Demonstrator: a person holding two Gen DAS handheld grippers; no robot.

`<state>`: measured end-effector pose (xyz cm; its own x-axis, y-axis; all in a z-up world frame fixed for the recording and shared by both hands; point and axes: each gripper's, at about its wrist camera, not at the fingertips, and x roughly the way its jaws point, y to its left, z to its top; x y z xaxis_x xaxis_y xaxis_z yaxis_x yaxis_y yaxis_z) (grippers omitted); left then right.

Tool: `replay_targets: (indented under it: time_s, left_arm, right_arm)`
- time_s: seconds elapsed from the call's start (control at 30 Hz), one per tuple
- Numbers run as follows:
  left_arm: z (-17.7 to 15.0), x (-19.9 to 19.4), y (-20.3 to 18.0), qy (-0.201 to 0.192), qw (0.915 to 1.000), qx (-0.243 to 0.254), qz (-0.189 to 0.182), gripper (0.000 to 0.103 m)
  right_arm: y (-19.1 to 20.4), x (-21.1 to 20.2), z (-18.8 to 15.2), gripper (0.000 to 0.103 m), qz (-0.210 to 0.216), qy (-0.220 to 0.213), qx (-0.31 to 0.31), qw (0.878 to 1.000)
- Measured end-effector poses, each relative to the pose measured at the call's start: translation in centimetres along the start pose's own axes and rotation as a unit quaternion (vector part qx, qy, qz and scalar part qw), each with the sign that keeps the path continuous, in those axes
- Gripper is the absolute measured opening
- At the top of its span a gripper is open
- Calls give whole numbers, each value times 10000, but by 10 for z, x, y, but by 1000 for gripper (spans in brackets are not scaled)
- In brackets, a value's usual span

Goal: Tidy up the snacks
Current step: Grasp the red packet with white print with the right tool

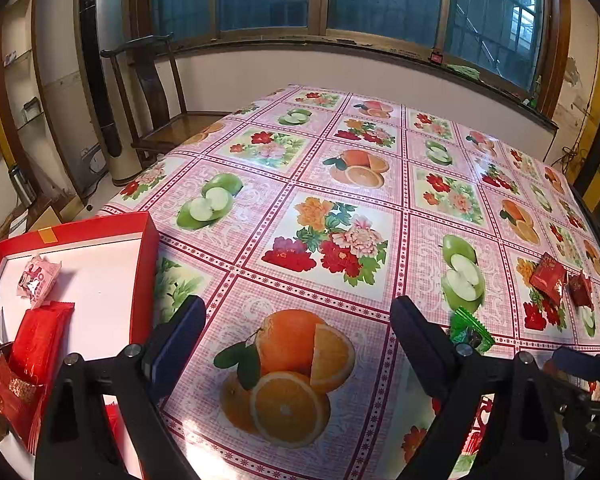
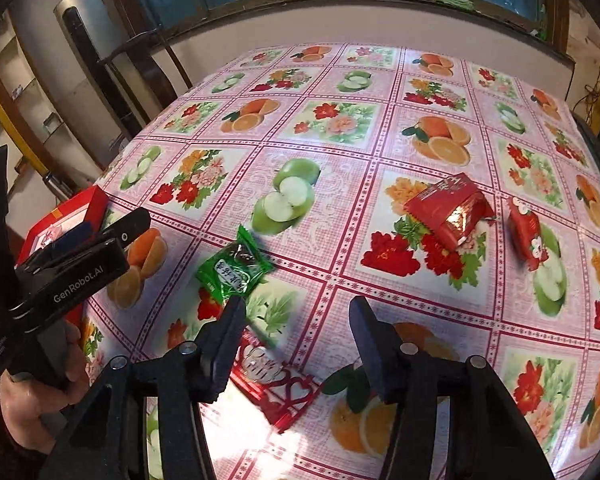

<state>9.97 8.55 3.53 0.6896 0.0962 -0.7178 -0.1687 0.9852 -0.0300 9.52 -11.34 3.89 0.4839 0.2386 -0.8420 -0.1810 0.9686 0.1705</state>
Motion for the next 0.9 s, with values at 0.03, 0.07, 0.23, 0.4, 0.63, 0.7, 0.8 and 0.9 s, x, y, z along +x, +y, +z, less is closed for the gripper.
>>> replay_targets:
  time_s: [0.03,0.07,0.23,0.4,0.63,0.7,0.8,0.9]
  left_arm:
    - [0,0,0,-3,10000,8,4,93]
    - [0,1,1,-3,10000,0,16,93]
    - [0,0,2,-2,10000,-36,1,93]
    - [0,3,1,15,10000,39,27,93]
    - [-3,5,-10,-19,9996,293,28,93]
    - [-5,4,-17,-57,9989,458,-7,93]
    - [-10,1,-38,-174,9951,971,14,93]
    - [-20,-2,-66,-356,9857,1648,82,93]
  right_arm:
    - [2,3,-2,58,145,176,-33,9997]
    - [5,6,-5,58,296,338,-151,9989]
    - [40,1,-31,71,336,356,-1300,9903]
    - [50,23,-36,73,-109,368,-1583,9866]
    - [20,19,-31,40,-92,144,-793,9967]
    - [-1,15,-27,28,-240,143,-301,9992]
    - [-46,4,-20,28,-30,-48,754,9971]
    - [-85,-12,-22,28,471,-381,1589,9854]
